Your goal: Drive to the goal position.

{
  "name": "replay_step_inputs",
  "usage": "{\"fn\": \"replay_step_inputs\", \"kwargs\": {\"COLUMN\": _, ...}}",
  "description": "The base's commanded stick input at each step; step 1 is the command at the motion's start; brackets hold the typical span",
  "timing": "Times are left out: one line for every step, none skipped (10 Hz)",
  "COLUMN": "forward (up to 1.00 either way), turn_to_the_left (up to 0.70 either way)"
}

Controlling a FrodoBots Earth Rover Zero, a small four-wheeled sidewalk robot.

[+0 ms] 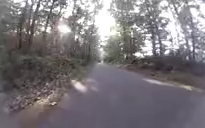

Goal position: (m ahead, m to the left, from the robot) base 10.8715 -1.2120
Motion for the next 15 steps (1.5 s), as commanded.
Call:
{"fn": "replay_step_inputs", "kwargs": {"forward": 0.70, "turn_to_the_left": -0.01}}
{"fn": "replay_step_inputs", "kwargs": {"forward": 0.70, "turn_to_the_left": -0.02}}
{"fn": "replay_step_inputs", "kwargs": {"forward": 0.70, "turn_to_the_left": -0.04}}
{"fn": "replay_step_inputs", "kwargs": {"forward": 0.70, "turn_to_the_left": -0.18}}
{"fn": "replay_step_inputs", "kwargs": {"forward": 0.70, "turn_to_the_left": -0.01}}
{"fn": "replay_step_inputs", "kwargs": {"forward": 0.70, "turn_to_the_left": -0.01}}
{"fn": "replay_step_inputs", "kwargs": {"forward": 0.70, "turn_to_the_left": -0.01}}
{"fn": "replay_step_inputs", "kwargs": {"forward": 0.70, "turn_to_the_left": -0.01}}
{"fn": "replay_step_inputs", "kwargs": {"forward": 0.70, "turn_to_the_left": -0.01}}
{"fn": "replay_step_inputs", "kwargs": {"forward": 0.70, "turn_to_the_left": -0.01}}
{"fn": "replay_step_inputs", "kwargs": {"forward": 0.70, "turn_to_the_left": 0.02}}
{"fn": "replay_step_inputs", "kwargs": {"forward": 0.70, "turn_to_the_left": 0.20}}
{"fn": "replay_step_inputs", "kwargs": {"forward": 0.70, "turn_to_the_left": 0.34}}
{"fn": "replay_step_inputs", "kwargs": {"forward": 0.70, "turn_to_the_left": 0.22}}
{"fn": "replay_step_inputs", "kwargs": {"forward": 0.70, "turn_to_the_left": -0.01}}
